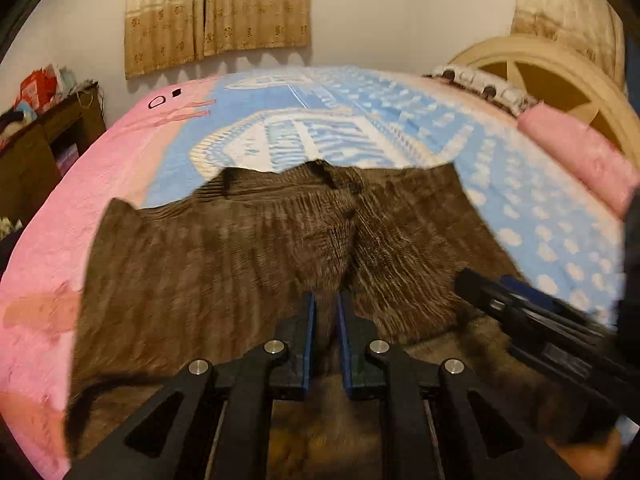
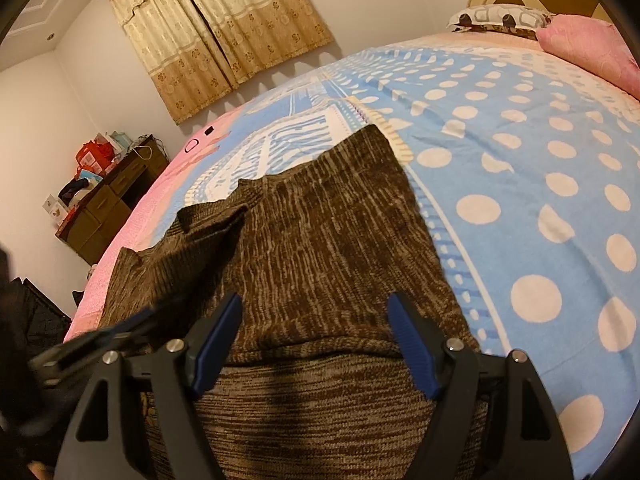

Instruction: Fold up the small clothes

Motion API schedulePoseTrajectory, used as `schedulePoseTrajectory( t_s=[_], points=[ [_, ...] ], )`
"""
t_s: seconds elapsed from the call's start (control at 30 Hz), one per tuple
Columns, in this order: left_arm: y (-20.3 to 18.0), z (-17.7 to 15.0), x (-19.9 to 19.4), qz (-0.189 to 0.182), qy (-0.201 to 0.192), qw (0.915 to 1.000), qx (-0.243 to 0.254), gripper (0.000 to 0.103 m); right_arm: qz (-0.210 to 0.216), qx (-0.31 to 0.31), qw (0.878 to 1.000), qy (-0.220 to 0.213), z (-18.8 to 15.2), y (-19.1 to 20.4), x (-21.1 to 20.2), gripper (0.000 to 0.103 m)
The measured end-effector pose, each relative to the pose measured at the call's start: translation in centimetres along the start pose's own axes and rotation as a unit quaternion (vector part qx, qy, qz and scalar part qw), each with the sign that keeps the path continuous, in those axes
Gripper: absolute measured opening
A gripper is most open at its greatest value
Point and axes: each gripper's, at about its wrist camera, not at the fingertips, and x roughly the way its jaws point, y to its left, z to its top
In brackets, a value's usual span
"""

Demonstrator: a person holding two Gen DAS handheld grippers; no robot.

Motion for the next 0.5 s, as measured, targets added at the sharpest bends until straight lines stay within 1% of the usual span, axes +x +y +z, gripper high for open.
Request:
schedulePoseTrajectory(
  t_s=[0.03,0.07,0.1,0.13,0.17,0.2,0.27,0.3,0.37,0.4,0.47,0.5],
  points=[
    [0.9,-0.4,-1.5,-0.014,-0.001,0.9998,-0.011,0.012,0.000,0.000,1.000,0.000,0.0,0.0,0.0,0.078],
    [2.0,-0.7,-2.6,-0.024,-0.004,0.9994,-0.024,0.016,0.000,0.001,1.000,0.000,0.0,0.0,0.0,0.078],
    [1.9,-0.9,-3.3,-0.027,-0.007,0.9990,-0.036,0.021,0.001,0.002,1.000,0.001,0.0,0.0,0.0,0.078],
    [3.1,-1.5,-4.4,-0.031,-0.009,0.9978,-0.057,0.039,0.001,0.002,1.000,0.002,0.0,0.1,0.1,0.078],
    [3.5,-1.5,-4.6,-0.033,-0.013,0.9968,-0.071,0.060,0.000,0.003,1.000,0.005,0.1,0.1,0.2,0.078],
    [4.2,-1.9,-5.2,-0.032,-0.024,0.9956,-0.085,0.065,-0.005,0.004,1.000,0.009,0.2,0.2,0.2,0.077],
    [6.1,-2.9,-6.4,-0.009,-0.060,0.9924,-0.106,0.065,-0.024,0.004,1.000,0.011,0.3,0.7,-0.3,0.079],
    [6.5,-2.9,-6.0,0.004,-0.062,0.9919,-0.111,0.065,-0.012,0.006,1.000,0.008,0.2,1.4,-0.8,0.079],
    [8.0,-3.3,-5.1,0.035,-0.042,0.9904,-0.127,0.065,0.024,0.003,1.000,0.012,0.2,2.8,-1.0,0.079],
    [8.6,-3.4,-4.5,0.044,-0.034,0.9886,-0.140,0.065,0.034,-0.001,0.999,0.015,0.2,3.6,-0.9,0.079],
    [9.8,-3.8,-3.5,0.051,-0.025,0.9845,-0.166,0.065,0.044,-0.020,0.999,0.024,0.4,5.2,-0.2,0.079],
    [10.1,-4.0,-3.1,0.056,-0.018,0.9827,-0.176,0.065,0.042,-0.030,0.998,0.029,0.4,6.0,0.4,0.077]
  ],
)
